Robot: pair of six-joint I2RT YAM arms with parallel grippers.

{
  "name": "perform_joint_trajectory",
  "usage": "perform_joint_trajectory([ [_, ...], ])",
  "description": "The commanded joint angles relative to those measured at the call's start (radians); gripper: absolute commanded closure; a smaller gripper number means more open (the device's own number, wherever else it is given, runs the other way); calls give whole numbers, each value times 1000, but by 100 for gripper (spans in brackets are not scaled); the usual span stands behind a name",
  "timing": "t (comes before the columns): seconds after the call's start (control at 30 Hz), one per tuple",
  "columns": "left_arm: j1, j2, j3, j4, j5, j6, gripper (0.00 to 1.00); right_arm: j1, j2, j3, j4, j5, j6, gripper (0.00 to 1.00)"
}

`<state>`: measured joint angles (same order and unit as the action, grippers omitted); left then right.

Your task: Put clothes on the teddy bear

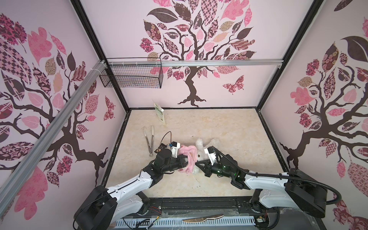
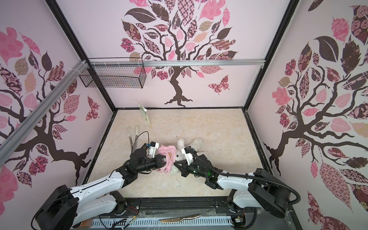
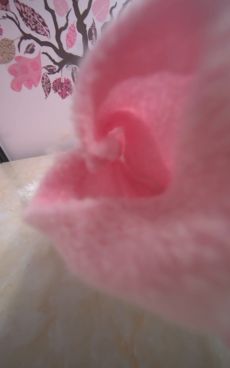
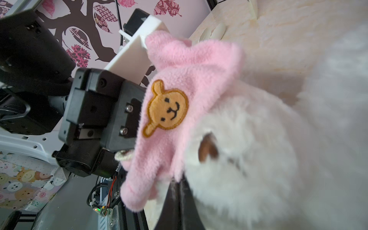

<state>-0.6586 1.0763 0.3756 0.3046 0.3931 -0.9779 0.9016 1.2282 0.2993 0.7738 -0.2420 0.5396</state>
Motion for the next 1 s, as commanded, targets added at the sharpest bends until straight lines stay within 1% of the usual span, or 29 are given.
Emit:
perform_joint_trajectory([
  [0.0,36,-49,-27,49,-31,-2,100,-15,-77,-42,-68,20,2,100],
  [0.13,40,-61,-30,50,-28,10,100,-31,-129,-69,-95,-1,6,100],
  [0.23,42,-56,-31,50,-28,6,100,-57,-136,-65,-117,-11,24,100],
  [0.3,42,-58,-31,47,-24,9,100,-110,-142,-56,-176,-10,50,100],
  [0.37,42,-59,-28,34,-4,30,100,-191,-150,-48,-226,-33,69,100],
  [0.43,42,-59,-23,13,8,44,100,-211,-162,-28,-258,-51,19,100],
  [0.5,42,-58,-24,16,7,14,100,-193,-164,-7,-238,-128,-27,100],
  [0.53,42,-54,-22,22,7,-8,100,-163,-163,-10,-201,-145,-49,100],
  [0.57,42,-50,-20,30,7,-30,100,-127,-165,-10,-183,-136,-78,98],
  [0.63,42,-34,-14,58,17,-84,100,-39,-159,3,-174,-96,-141,84],
  [0.7,42,-13,-13,89,38,-125,100,-7,-134,7,-120,-100,-136,77],
  [0.8,40,8,-9,105,62,-145,100,-7,-70,4,-10,-100,-83,76],
  [0.97,37,3,-11,98,62,-145,100,-4,45,49,79,-132,-57,78],
])
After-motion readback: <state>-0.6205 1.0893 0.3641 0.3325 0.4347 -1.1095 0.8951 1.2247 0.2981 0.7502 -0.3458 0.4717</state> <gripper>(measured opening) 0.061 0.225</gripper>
